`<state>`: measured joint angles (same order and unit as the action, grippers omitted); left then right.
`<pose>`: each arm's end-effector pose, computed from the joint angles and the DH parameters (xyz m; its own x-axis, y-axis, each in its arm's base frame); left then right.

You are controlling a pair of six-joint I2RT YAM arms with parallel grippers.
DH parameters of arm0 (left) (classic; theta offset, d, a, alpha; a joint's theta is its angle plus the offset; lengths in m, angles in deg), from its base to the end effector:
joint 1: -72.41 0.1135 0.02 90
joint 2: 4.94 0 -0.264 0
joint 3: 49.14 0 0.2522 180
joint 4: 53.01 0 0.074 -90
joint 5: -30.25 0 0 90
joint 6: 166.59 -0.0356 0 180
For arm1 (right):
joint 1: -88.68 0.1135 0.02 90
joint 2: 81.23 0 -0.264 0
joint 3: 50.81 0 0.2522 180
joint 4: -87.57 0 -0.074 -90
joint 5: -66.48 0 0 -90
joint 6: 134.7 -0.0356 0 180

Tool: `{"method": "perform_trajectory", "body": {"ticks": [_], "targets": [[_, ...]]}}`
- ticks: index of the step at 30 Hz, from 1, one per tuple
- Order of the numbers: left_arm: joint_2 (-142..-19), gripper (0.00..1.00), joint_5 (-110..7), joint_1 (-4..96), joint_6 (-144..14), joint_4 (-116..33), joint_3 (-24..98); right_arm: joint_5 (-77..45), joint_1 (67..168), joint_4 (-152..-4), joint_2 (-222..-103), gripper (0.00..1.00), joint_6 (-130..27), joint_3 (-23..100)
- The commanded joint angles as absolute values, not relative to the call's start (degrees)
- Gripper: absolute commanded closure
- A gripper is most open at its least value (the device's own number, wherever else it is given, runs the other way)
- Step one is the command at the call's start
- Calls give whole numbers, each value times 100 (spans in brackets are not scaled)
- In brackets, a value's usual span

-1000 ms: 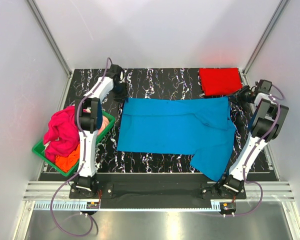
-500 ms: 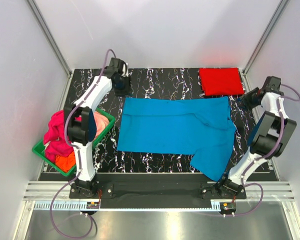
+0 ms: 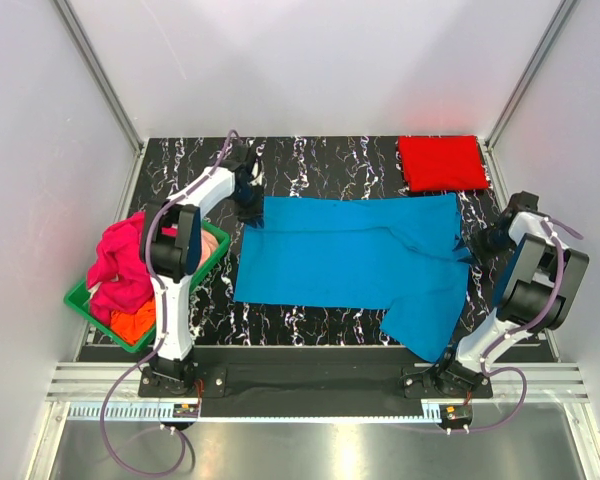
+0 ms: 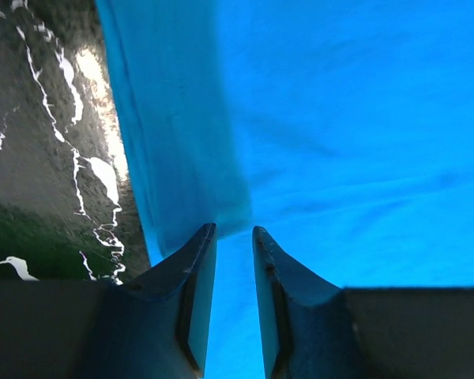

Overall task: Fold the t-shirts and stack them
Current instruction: Fold the tshirt

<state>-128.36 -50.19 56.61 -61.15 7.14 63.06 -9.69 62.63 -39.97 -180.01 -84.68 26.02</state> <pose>0.4291 -0.1276 0.1814 -0.9640 -0.0001 -0.2660 0.0653 0.9694 -0.2367 0.2943 -0.1344 0.1756 -0.4262 0.9028 -0.0580 0.8385 0.4183 0.3491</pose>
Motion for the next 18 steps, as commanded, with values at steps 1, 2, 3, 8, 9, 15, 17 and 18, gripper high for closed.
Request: {"method": "perform_trajectory", "body": {"ticks": [1, 2, 3, 8, 9, 15, 17, 18], "targets": [[-12939, 71, -5307, 5659, -6182, 593, 6262, -1323, 6266, -4009, -17607, 61, -8723, 2501], [-12974, 71, -5377, 5650, -6191, 645, 6288, -1341, 6275, -4017, -17615, 61, -8785, 2440], [-13027, 71, -5517, 5650, -6191, 680, 6306, -1376, 6283, -4018, -17615, 61, -8811, 2413], [-12888, 68, -5799, 5641, -6244, 751, 6315, -1552, 6336, -4035, -17712, 61, -8952, 2333], [-12852, 66, -5826, 5641, -6253, 742, 6315, -1526, 6354, -4122, -17747, 61, -8961, 2334], [-12773, 62, -5861, 5641, -6305, 751, 6315, -1508, 6608, -4202, -17984, 61, -9101, 2492], [-12773, 62, -5879, 5641, -6314, 768, 6341, -1551, 6670, -4211, -18028, 61, -9137, 2544], [-12781, 61, -5905, 5641, -6314, 777, 6359, -1613, 6722, -4202, -18080, 61, -9163, 2562]]}}
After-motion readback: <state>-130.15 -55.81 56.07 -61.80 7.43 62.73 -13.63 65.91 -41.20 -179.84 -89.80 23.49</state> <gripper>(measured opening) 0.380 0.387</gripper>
